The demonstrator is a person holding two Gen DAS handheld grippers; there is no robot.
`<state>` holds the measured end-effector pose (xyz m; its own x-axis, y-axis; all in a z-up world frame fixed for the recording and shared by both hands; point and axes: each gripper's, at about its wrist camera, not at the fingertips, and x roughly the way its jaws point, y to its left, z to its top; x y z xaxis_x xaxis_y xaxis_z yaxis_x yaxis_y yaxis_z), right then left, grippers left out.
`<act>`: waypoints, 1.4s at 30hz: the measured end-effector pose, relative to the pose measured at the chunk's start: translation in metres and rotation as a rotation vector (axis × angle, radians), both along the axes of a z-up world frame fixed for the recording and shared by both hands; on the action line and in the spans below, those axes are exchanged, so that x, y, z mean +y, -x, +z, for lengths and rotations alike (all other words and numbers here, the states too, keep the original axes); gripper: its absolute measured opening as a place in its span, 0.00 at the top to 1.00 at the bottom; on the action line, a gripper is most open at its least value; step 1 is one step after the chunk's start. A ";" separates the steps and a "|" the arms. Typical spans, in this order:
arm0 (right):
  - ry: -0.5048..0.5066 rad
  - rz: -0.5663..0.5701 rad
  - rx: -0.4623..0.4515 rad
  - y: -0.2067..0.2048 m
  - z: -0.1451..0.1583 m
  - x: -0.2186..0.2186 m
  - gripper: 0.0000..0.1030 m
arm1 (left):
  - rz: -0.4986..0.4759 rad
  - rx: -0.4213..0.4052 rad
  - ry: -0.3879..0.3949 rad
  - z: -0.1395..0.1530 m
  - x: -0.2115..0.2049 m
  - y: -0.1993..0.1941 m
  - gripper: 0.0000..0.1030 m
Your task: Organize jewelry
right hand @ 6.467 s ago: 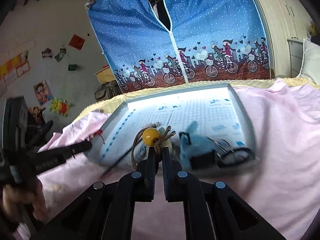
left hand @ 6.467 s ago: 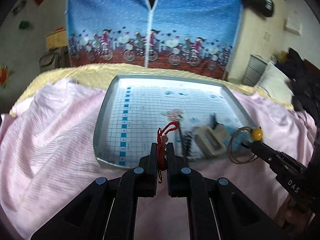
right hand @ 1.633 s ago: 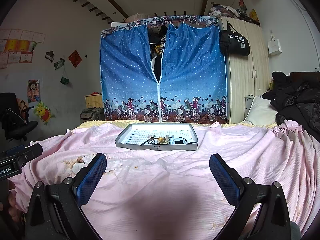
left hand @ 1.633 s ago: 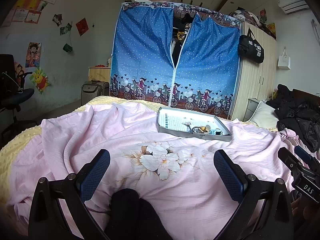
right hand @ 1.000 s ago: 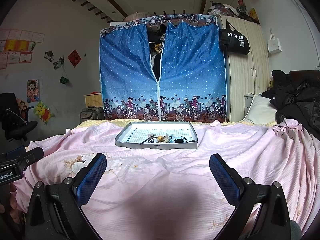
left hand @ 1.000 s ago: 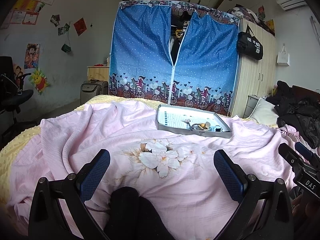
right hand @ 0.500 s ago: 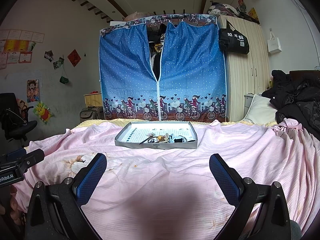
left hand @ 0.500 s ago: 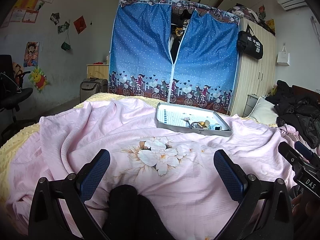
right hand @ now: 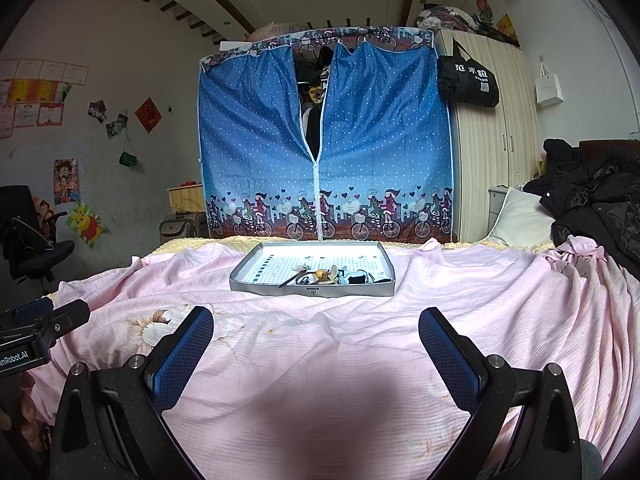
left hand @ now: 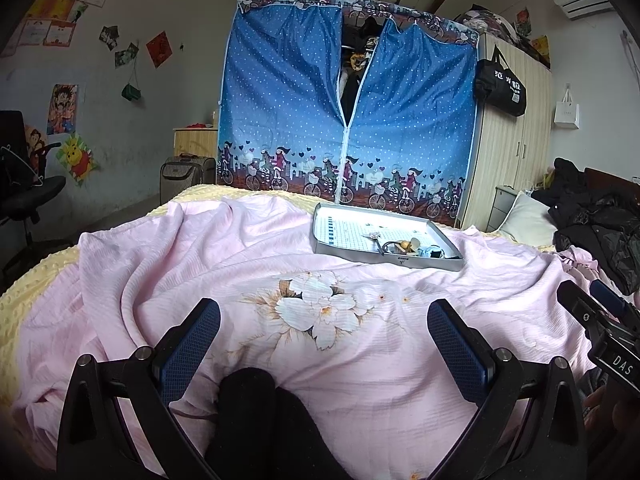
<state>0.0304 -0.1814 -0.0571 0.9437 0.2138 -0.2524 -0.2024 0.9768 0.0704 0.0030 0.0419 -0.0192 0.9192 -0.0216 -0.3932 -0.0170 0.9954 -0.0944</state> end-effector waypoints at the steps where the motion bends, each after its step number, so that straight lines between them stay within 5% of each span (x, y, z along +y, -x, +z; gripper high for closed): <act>1: 0.000 0.000 0.000 0.000 0.000 0.000 0.00 | 0.000 0.000 0.000 0.000 0.000 0.000 0.01; 42: 0.014 -0.003 0.040 0.001 -0.012 0.003 0.00 | 0.067 0.050 -0.071 0.003 -0.006 -0.006 0.01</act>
<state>0.0295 -0.1788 -0.0691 0.9335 0.2075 -0.2925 -0.1972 0.9782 0.0643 0.0086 0.0358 -0.0163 0.8970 0.0685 -0.4366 -0.0864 0.9960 -0.0212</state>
